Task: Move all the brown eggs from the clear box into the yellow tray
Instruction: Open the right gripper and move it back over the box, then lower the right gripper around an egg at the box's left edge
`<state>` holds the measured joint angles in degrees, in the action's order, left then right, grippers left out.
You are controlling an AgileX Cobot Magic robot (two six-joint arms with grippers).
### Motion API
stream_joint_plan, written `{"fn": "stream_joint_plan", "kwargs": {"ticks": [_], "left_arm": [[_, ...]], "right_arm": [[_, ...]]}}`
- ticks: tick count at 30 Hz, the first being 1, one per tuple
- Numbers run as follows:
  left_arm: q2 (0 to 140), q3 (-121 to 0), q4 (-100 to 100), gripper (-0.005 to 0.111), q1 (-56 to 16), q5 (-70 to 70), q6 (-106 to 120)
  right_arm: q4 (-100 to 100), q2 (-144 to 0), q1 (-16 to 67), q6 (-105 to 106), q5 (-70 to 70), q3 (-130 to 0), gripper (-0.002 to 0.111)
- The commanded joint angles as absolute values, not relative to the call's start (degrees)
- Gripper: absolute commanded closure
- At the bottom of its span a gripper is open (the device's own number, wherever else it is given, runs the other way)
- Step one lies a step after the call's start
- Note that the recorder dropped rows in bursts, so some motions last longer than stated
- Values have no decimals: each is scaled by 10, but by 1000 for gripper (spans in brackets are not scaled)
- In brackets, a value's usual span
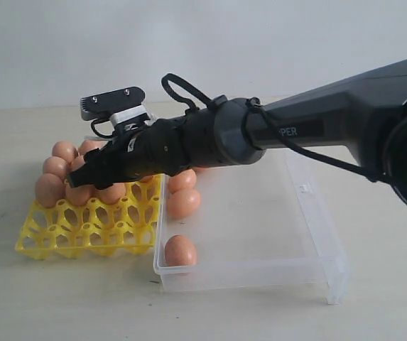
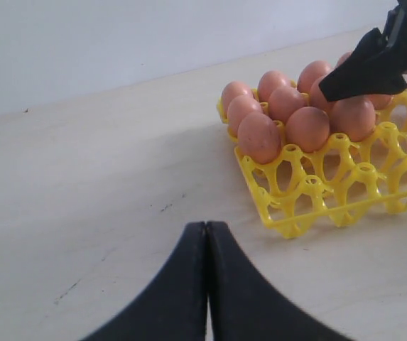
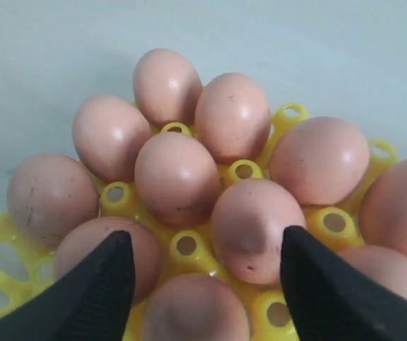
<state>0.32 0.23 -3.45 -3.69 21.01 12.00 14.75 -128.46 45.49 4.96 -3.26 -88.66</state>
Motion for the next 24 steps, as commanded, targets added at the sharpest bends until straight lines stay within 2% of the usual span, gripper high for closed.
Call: {"fn": "stream_joint_plan", "kwargs": {"ticks": [1,2,3,7,9,12,15,16,17,24], "left_arm": [[0,0,-35,107,-39,207,120],[0,0,-35,107,-39,207,120],[0,0,-35,107,-39,207,120],[0,0,-35,107,-39,207,120],[0,0,-35,107,-39,207,120],[0,0,-35,107,-39,207,120],[0,0,-35,107,-39,207,120],[0,0,-35,107,-39,207,120],[0,0,-35,107,-39,207,120],[0,0,-35,107,-39,207,120]], "right_arm": [[148,-1223,451,50,-87,-891,80],[150,-1190,446,76,-121,-891,104],[155,-1171,442,94,-146,-891,107],[165,-1048,416,156,-346,-866,108],[197,-1006,392,156,-432,-839,104],[260,-991,349,153,-426,-804,90],[376,-1026,286,170,-407,-771,64],[390,-1042,274,171,-421,-769,59],[394,-1059,265,171,-432,-768,56],[533,-1154,254,243,-417,-764,55]]}}
